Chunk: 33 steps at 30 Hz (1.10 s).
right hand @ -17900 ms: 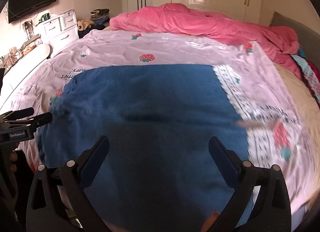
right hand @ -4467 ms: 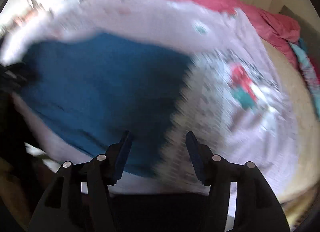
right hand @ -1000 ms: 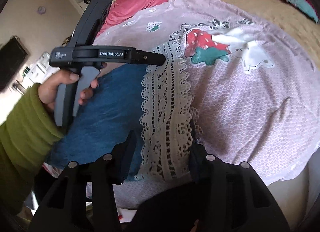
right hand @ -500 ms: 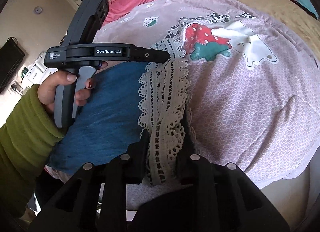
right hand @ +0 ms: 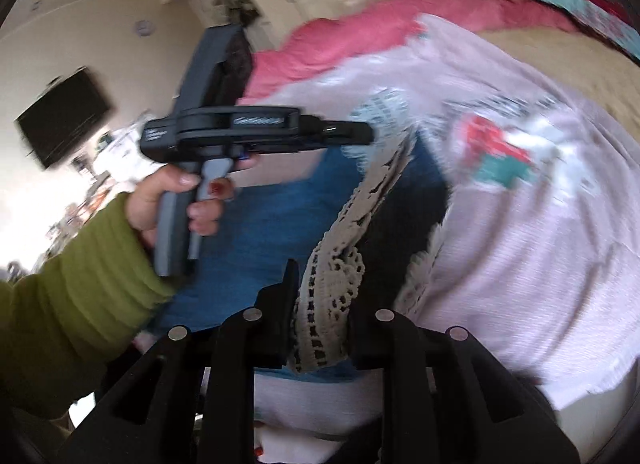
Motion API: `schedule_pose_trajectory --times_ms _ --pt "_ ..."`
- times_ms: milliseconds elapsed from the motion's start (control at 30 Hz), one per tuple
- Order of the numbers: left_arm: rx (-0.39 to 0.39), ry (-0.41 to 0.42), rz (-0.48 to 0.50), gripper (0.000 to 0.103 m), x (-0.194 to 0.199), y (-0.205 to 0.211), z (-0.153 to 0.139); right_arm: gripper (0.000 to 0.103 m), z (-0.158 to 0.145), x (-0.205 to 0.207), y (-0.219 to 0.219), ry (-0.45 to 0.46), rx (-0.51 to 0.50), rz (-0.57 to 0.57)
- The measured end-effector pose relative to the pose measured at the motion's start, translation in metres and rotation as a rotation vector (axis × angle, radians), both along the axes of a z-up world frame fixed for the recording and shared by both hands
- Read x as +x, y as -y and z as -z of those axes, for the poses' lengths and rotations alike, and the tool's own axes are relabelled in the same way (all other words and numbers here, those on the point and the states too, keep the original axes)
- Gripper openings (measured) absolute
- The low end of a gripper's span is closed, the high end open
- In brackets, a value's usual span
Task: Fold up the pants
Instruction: 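Lift the lace edge with both grippers and fold it over the denim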
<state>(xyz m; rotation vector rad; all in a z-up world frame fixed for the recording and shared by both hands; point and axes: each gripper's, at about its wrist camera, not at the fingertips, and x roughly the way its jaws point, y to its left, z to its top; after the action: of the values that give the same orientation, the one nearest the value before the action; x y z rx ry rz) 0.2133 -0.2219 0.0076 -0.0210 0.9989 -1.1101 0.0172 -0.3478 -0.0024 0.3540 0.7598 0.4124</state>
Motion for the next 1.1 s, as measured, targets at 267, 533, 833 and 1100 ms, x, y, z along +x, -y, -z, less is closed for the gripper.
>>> schedule_pose_trajectory --times_ms 267,533,833,1100 --pt "-0.076 0.035 -0.133 0.016 -0.015 -0.106 -0.023 0.019 -0.027 0.013 -0.101 0.05 -0.1 -0.228" --pt "-0.024 -0.064 -0.389 0.029 -0.007 -0.197 0.013 0.02 0.003 0.036 -0.203 -0.021 -0.354 -0.37" --pt "-0.168 -0.217 -0.569 0.066 -0.004 -0.257 0.034 0.033 0.016 0.01 -0.26 0.036 -0.541 -0.448" --pt "-0.156 -0.215 -0.525 0.077 -0.011 -0.243 0.033 0.055 -0.012 -0.027 -0.23 0.113 -0.414 -0.466"
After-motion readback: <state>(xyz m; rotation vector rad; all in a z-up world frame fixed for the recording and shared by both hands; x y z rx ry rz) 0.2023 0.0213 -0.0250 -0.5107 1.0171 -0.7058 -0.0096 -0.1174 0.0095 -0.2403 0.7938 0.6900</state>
